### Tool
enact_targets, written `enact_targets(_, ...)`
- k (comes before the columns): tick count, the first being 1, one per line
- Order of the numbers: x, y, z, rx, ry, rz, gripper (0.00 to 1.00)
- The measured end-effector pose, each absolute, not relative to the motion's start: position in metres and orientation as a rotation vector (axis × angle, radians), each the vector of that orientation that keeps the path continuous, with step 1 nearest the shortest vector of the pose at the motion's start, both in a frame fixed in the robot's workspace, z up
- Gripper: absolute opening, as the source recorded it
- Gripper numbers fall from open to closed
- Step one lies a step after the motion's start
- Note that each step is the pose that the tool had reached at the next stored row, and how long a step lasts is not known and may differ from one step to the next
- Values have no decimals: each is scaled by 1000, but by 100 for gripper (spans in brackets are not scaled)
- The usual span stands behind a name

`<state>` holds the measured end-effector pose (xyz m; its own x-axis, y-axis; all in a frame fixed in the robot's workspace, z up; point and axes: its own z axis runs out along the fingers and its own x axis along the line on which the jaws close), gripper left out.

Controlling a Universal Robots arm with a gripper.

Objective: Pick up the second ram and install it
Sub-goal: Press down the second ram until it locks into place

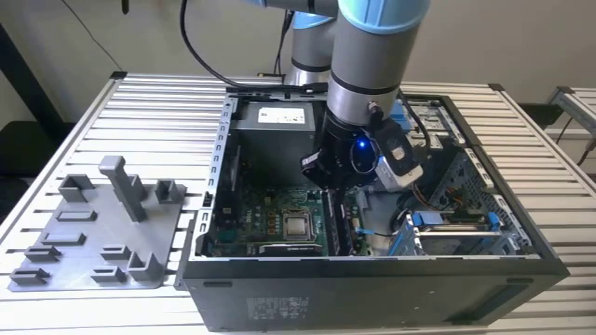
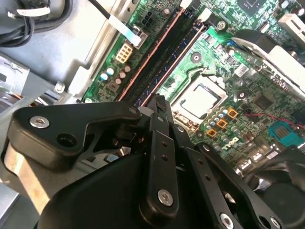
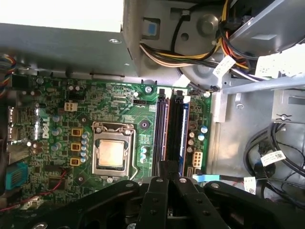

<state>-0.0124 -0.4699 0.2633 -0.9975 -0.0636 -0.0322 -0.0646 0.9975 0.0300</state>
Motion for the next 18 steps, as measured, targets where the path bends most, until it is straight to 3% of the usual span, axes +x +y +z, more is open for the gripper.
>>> enact_targets(18,-13,-470,263,-436,3083,58,11)
